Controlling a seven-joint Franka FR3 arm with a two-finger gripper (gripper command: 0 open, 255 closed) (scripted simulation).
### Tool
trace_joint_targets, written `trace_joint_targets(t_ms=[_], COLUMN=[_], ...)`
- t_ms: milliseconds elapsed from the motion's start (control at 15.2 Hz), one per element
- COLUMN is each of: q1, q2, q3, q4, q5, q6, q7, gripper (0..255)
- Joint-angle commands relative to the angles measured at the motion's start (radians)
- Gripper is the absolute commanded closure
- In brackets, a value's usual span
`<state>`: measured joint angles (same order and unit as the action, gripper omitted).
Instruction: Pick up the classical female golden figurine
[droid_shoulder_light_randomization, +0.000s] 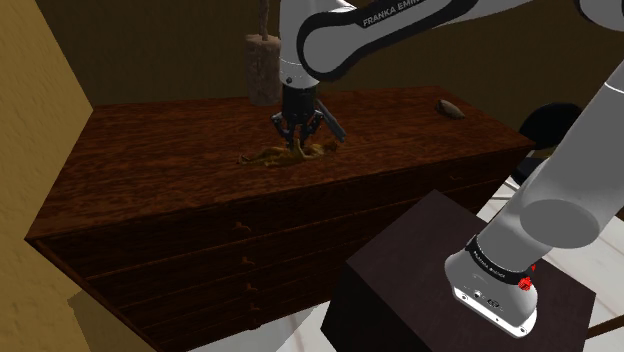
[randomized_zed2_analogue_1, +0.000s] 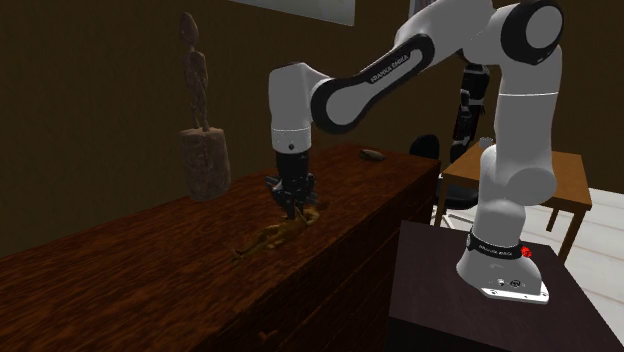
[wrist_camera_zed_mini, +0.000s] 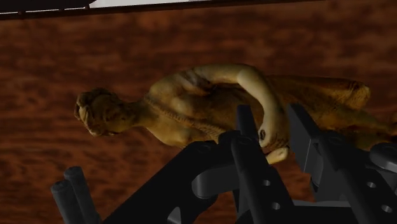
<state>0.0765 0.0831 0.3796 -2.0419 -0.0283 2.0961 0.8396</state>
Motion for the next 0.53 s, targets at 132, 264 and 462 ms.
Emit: trace_joint_targets(t_ms=[132, 264, 462], q1=[-0.002, -0.003, -0.003], q2=[-0.022, -0.031, -0.036], q3=[0.0, 0.0, 0.0], q4=[0.031, 0.048, 0.058], q5=[0.01, 0.014, 0.016], q6=[-0.051, -0.077, -0.091], q7=[-0.007, -0.01, -0.012], gripper=[255, 255, 255])
